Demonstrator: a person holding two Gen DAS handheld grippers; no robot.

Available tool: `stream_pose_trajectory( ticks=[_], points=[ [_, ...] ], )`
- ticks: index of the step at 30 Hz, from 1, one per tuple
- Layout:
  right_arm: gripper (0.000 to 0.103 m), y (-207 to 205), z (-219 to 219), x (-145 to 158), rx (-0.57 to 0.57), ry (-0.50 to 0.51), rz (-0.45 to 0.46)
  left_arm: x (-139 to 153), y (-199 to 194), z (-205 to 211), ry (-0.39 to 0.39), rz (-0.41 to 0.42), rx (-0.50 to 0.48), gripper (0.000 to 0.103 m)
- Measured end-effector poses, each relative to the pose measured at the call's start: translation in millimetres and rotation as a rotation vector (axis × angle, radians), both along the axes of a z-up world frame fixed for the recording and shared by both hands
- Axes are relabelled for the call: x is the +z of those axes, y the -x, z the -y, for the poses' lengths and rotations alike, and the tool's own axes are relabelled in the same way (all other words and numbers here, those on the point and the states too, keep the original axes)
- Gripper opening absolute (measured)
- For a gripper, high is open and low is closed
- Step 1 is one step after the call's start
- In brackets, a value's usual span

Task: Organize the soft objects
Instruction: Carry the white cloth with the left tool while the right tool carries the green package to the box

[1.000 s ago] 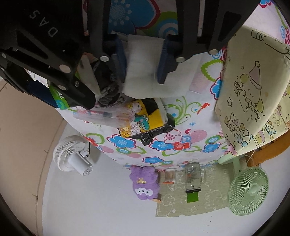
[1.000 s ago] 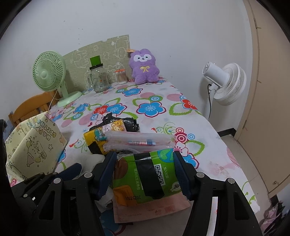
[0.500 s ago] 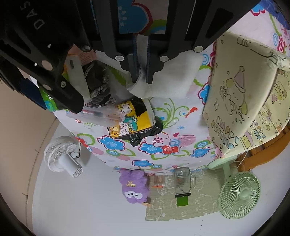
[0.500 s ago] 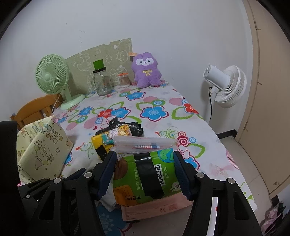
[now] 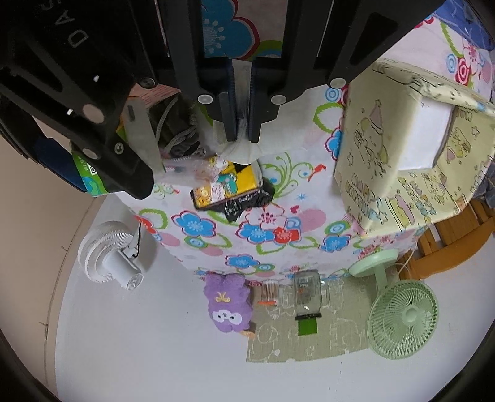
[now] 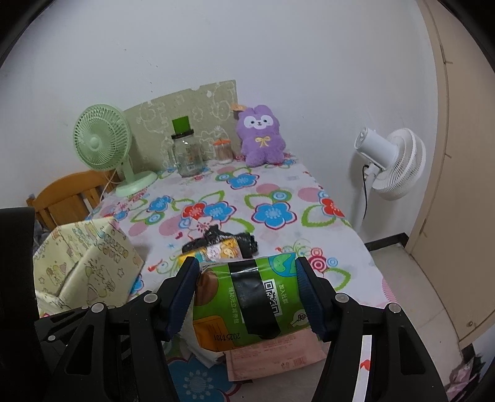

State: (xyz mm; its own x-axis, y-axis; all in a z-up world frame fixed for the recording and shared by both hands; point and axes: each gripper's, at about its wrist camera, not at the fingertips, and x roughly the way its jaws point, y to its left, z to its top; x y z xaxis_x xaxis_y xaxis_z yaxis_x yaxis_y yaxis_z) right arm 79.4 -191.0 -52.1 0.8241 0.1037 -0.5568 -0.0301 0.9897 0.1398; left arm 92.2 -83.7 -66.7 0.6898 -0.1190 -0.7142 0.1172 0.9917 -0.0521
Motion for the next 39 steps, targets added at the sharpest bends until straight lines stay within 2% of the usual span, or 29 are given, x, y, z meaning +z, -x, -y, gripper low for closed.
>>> stream_pose_trajectory(
  ticks=[11,23,39],
  points=[
    [0.067,5,-6,37,0.014,0.009,0.045,39,7,0,-0.005,0.064,-0.010,0.004],
    [0.067,3,-21,67,0.038,0.032,0.066,67,7,-12,-0.023,0.113,0.009,0.004],
    [0.067,-13,-67,85,0.126,0.032,0.081,83,1,-59,-0.039,0.157,0.079,0.004]
  ],
)
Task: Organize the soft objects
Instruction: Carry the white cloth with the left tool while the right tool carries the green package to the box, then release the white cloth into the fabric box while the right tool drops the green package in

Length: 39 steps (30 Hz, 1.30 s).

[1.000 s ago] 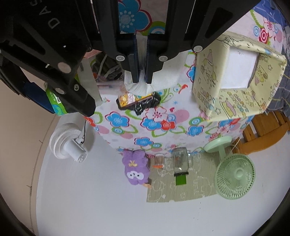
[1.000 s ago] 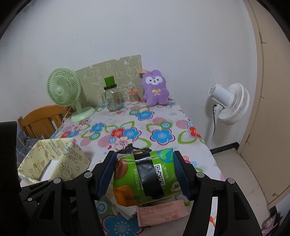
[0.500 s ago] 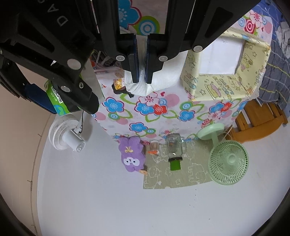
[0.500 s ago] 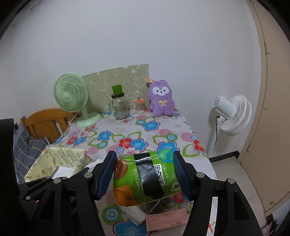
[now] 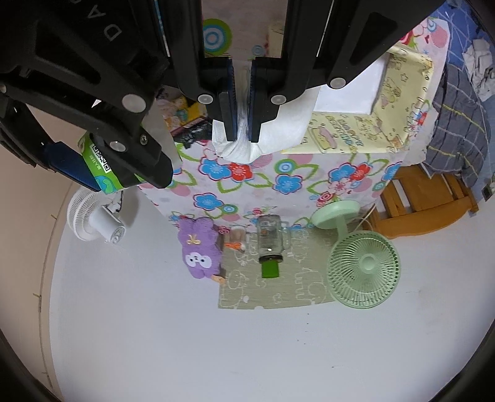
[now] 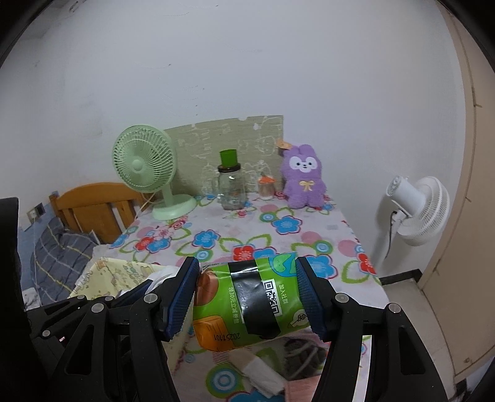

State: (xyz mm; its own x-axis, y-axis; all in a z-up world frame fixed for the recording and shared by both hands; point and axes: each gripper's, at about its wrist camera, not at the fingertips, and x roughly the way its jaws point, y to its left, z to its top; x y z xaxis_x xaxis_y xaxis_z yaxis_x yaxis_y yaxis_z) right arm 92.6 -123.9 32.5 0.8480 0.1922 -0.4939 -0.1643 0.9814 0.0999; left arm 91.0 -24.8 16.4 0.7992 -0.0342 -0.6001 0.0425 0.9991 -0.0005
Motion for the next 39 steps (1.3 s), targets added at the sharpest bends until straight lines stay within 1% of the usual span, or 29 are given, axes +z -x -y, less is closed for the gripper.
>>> stream_pose_trajectory(
  ticks=[20,27,35,39],
  points=[
    [0.067,-23,-74,-4,0.098,0.016,-0.024,-7,-11,-70,0.005,-0.001,0.085,0.004],
    [0.067,-33,-98,-12,0.133,0.016,-0.047,-15,-15,-93,0.000,-0.024,0.115,0.004],
    [0.067,-42,-122,-25,0.160,0.025,-0.074,-28,-21,-113,-0.003,-0.067,0.127,0.005],
    [0.066,-48,-133,-34,0.173,0.034,-0.089,-37,-24,-123,0.000,-0.097,0.132,0.007]
  ],
)
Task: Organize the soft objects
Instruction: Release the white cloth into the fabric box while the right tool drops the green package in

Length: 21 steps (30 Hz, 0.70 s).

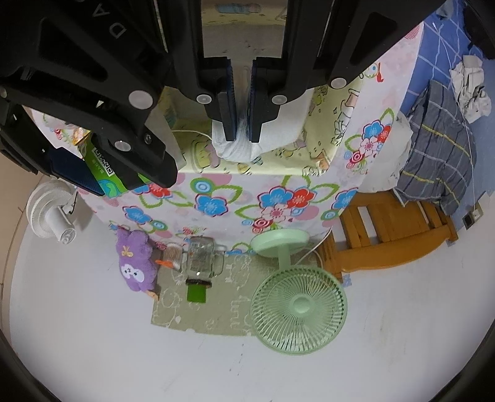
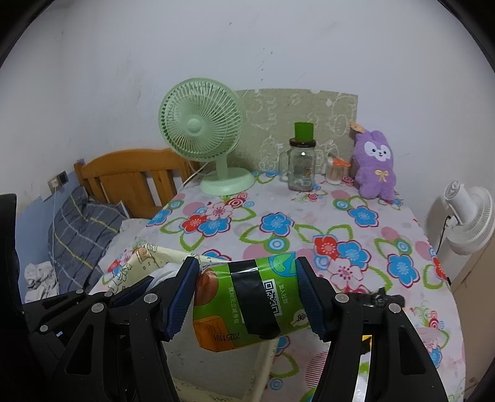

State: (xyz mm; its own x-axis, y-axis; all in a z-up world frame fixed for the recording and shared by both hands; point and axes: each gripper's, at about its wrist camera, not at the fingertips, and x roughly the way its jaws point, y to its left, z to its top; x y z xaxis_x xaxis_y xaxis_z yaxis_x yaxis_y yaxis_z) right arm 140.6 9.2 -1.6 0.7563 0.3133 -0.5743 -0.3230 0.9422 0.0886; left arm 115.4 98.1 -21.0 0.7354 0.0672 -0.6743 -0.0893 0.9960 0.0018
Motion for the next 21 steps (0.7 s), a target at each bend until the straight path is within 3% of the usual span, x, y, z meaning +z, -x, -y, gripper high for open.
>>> stream_pose_trajectory(
  ticks=[5,11,13,18,21],
  points=[
    [0.066,-7,-14,-12,0.024,0.008,-0.028,-13,-6,-15,0.012,-0.032,0.009,0.009],
    [0.066,-16,-27,-28,0.049,0.007,-0.072,-24,-9,-23,0.004,-0.055,0.003,0.039],
    [0.066,-18,-31,-32,0.051,0.009,-0.083,-26,-10,-23,0.004,-0.061,-0.010,0.056],
    [0.069,-23,-34,-38,0.041,0.032,-0.096,-32,-15,-27,0.022,-0.071,-0.011,0.075],
    [0.071,-23,-36,-40,0.041,0.061,-0.098,-36,-18,-29,0.038,-0.076,-0.011,0.078]
  ],
)
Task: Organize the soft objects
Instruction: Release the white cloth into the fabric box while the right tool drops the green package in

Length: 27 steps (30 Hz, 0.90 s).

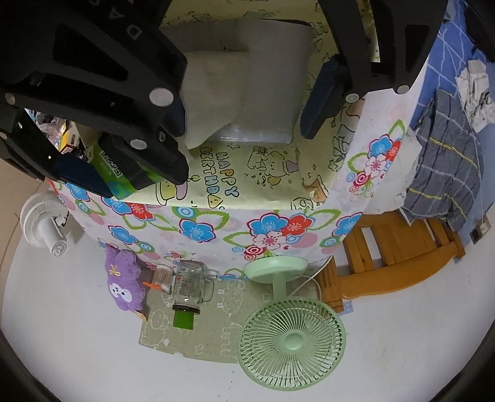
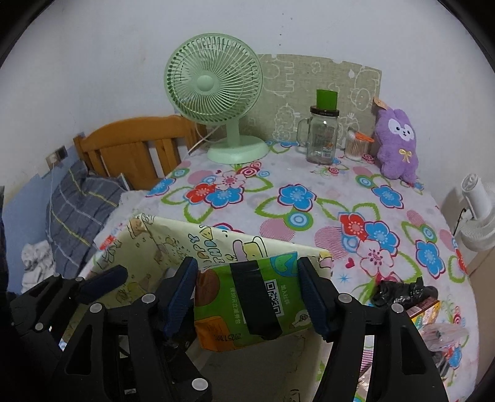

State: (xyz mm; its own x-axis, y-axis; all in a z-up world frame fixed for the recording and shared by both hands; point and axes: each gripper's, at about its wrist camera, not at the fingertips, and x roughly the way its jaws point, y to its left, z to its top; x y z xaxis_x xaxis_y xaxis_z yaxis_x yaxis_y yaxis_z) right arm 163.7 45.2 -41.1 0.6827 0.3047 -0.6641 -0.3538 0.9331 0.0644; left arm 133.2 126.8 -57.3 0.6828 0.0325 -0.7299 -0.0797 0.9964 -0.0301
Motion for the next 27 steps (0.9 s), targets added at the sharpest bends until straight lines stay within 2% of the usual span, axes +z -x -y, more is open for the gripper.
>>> stream_pose_trajectory(
  ticks=[6,18,27],
  points=[
    [0.090,-9,-1,-7,0.023,0.008,-0.078,-2,-1,-1,0.017,-0.005,0.003,0.081],
    [0.091,1,2,4,0.027,0.010,-0.031,4,7,1,0.006,-0.004,0.025,0.083],
    [0.092,15,14,21,0.028,-0.004,0.018,19,17,10,0.002,0.033,0.011,0.087]
  ],
)
